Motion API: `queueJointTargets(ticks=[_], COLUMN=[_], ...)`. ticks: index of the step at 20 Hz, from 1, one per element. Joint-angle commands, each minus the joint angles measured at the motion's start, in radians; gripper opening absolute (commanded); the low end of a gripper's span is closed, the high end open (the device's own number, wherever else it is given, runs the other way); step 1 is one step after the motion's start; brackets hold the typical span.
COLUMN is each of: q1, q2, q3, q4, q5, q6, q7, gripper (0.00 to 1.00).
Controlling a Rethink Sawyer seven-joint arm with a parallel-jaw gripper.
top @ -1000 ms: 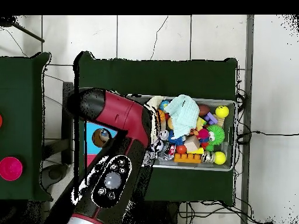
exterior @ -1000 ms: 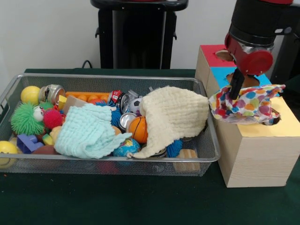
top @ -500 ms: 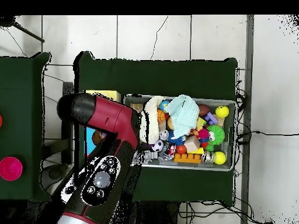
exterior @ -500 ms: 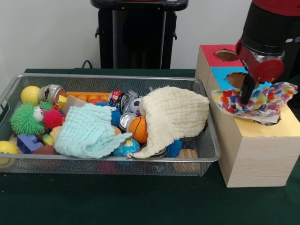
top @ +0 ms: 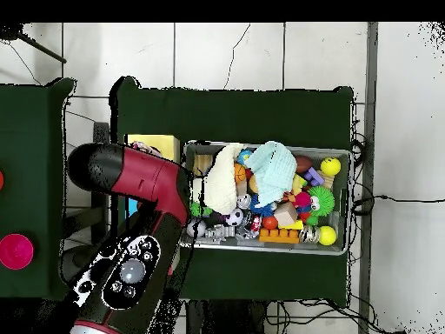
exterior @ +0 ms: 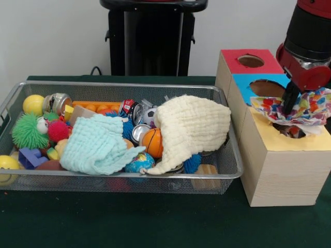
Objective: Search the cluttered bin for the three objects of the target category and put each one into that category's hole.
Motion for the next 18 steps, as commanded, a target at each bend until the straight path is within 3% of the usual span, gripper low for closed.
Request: queueJointTargets(ticks=[1, 5, 8, 12, 15, 18], q1=[-0.025, -0.031, -0.058, -0.094, -0.099, -0.093], q2=[0.063, 0.094, 0.1, 0.118, 0.145, 0.222], q3=[0.108, 0.105, 0.132, 0.194, 0.2, 0.188], q4=[-0.005, -0.016, 0.01, 0.06, 0.043, -0.025], q5=[0.066, 0.066, 0.069, 0.081, 0.074, 0.064], q6=[0.02, -0.015, -0.077, -0.221, -0.256, -0.322], q7=[0.307, 0.283, 0.209, 0.114, 0.122, 0.156], gripper=[0.0, 0.0, 0.0, 0.0, 0.0, 0.0])
